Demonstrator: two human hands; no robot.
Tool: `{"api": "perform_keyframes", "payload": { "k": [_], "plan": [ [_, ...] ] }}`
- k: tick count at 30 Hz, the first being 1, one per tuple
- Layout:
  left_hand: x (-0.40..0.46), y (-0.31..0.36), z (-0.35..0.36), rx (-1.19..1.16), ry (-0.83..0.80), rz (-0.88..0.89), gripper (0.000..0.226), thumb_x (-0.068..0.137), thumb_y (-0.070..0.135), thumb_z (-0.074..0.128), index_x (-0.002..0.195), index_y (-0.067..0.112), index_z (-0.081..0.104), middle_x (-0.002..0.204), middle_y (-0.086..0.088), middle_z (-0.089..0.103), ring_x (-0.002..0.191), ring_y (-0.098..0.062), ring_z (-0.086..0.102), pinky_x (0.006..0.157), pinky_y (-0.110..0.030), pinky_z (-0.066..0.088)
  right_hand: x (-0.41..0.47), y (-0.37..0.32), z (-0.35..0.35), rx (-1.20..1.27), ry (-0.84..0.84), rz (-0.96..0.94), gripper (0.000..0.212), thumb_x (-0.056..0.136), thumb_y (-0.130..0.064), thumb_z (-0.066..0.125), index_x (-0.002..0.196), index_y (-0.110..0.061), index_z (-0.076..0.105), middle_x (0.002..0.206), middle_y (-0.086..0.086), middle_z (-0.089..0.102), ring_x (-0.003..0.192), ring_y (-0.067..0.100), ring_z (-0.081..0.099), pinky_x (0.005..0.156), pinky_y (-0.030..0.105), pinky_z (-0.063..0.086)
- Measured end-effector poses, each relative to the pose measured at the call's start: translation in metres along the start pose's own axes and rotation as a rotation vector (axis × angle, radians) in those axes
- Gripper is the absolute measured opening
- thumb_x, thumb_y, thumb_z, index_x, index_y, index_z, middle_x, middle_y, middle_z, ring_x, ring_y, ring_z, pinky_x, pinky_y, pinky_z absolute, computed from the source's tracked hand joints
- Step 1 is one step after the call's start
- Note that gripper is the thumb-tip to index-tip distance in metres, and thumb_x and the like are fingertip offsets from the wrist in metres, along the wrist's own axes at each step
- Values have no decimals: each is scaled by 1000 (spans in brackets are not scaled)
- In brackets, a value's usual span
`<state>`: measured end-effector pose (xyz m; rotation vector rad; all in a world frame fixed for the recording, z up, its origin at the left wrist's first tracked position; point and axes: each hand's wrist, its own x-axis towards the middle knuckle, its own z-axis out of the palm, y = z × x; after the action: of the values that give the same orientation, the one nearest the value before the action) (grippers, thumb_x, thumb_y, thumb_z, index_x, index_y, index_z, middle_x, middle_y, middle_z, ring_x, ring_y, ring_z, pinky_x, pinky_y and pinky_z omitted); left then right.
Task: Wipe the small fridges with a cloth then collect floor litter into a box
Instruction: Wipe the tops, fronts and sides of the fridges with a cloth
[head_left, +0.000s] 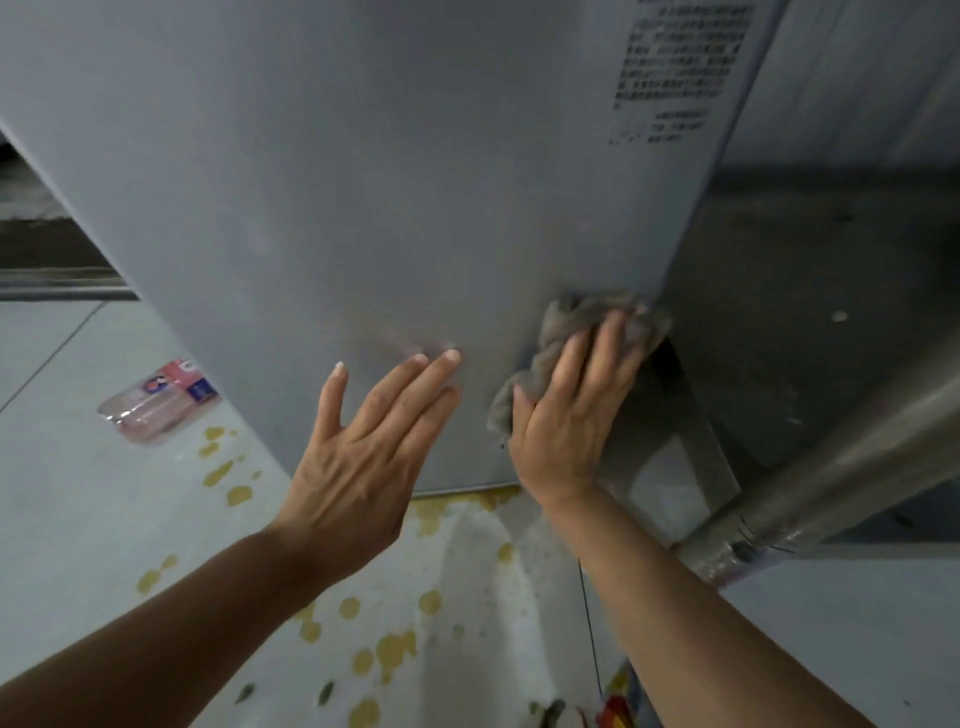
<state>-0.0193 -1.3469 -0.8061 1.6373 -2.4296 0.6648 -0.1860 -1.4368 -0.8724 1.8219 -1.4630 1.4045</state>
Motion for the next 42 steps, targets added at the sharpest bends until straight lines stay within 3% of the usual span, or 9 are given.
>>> {"api": "perform_keyframes", "payload": {
  "k": [4,7,13,21,25,30,34,37,42],
  "plan": [
    [-19,-8,5,24,-89,4,88,53,2,61,138,10,38,154,-5,22,137,-22,25,108,-54,9,-55,19,6,-131,-227,-303,57,77,-23,62,124,-6,36,139,16,24,122,50,26,98,67,20],
    [-27,-20,1,1,-80,-48,89,53,1,63,138,11,38,153,-4,21,137,-21,26,108,-54,9,-33,18,3,-57,-147,-352,56,88,-21,52,137,-14,28,148,7,12,130,48,21,111,57,15],
    [-38,-35,5,-82,14,-190,83,57,1,54,137,13,35,154,-2,19,138,-21,25,108,-55,13,7,-21,10,-48,1,-374,48,95,-25,40,142,-23,26,150,-2,18,140,34,13,116,49,10],
    [-60,-33,18,-213,-48,-287,82,57,-1,56,136,11,38,151,-6,28,132,-25,33,103,-57,35,-26,-2,5,-276,-303,-1133,60,87,-7,40,142,-28,31,151,-18,26,134,11,28,113,33,14],
    [-66,-38,14,-335,1,-427,77,63,-2,61,136,5,38,148,-15,35,126,-33,45,100,-59,38,14,-25,2,-211,-223,-1115,62,88,-2,41,146,-22,31,152,-13,27,141,16,23,116,34,6],
    [-74,-46,18,-473,106,-546,65,78,16,53,139,0,34,146,-21,35,133,-35,36,104,-54,36,19,-75,16,-243,-124,-930,59,92,-11,33,148,-24,22,153,-14,25,143,21,19,116,40,2],
    [-78,-56,27,-670,148,-659,76,77,13,58,143,8,22,144,-11,35,130,-24,37,105,-39,37,-9,-77,16,-353,-381,-1309,59,88,-8,26,144,-23,37,149,-12,34,138,14,33,115,38,1],
    [-81,-63,34,-887,121,-709,85,79,7,60,146,16,8,145,-3,33,130,-14,38,103,-28,37,-1,-83,11,-380,-467,-1411,58,87,-13,24,141,-24,41,150,-12,33,138,13,34,114,36,2],
    [-82,-75,46,-1182,67,-875,88,77,-6,56,144,25,9,140,-1,47,130,-14,43,104,-39,41,37,-111,14,-216,-247,-1184,60,87,-4,29,146,-17,33,154,-6,26,141,20,25,116,40,4]
  ]
}}
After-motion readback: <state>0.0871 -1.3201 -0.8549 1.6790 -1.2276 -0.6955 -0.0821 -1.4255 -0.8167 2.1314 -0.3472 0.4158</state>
